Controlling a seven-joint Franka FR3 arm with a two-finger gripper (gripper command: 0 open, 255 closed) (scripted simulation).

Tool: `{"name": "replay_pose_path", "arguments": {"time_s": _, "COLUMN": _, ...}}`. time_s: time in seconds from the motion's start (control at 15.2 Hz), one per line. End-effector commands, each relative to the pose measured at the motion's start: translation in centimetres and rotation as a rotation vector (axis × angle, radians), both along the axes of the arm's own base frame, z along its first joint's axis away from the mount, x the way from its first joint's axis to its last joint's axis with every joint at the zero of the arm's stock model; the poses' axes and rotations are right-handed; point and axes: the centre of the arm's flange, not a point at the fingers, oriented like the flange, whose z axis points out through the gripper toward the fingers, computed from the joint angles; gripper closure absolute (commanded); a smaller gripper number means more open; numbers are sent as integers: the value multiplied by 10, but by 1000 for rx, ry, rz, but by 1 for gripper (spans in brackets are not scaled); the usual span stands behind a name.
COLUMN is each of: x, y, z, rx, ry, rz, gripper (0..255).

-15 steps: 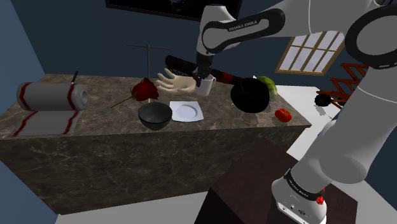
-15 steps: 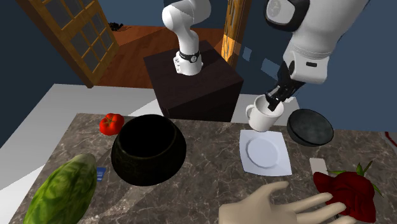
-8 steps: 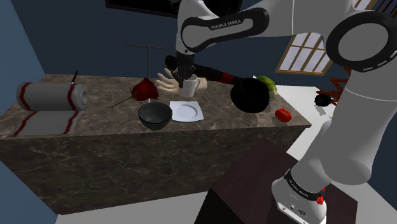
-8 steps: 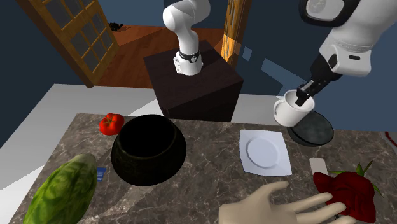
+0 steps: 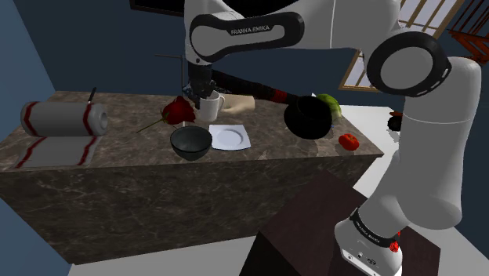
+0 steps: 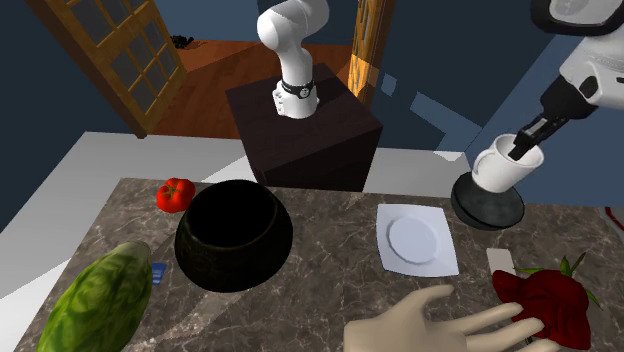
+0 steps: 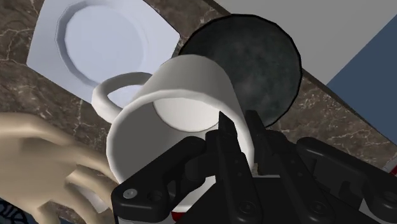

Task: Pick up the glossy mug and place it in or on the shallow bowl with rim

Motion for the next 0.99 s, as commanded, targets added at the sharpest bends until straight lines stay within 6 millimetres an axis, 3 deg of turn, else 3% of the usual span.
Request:
{"name": "replay_pose_path", "arguments": {"time_s": 0.0, "x": 8, "y": 30, "z": 2, "rx": 0, "ry": -1, "rz": -1, "gripper": 255}}
{"name": "replay_pose_path", "arguments": {"time_s": 0.07, "x": 12, "y": 43, "z": 3, "rx": 0, "ry": -1, "rz": -1, "gripper": 255}}
{"name": "replay_pose_path", "arguments": {"time_s": 0.92, "x": 12, "y": 43, "z": -66, "rx": 0, "ry": -1, "rz": -1, "gripper": 255}}
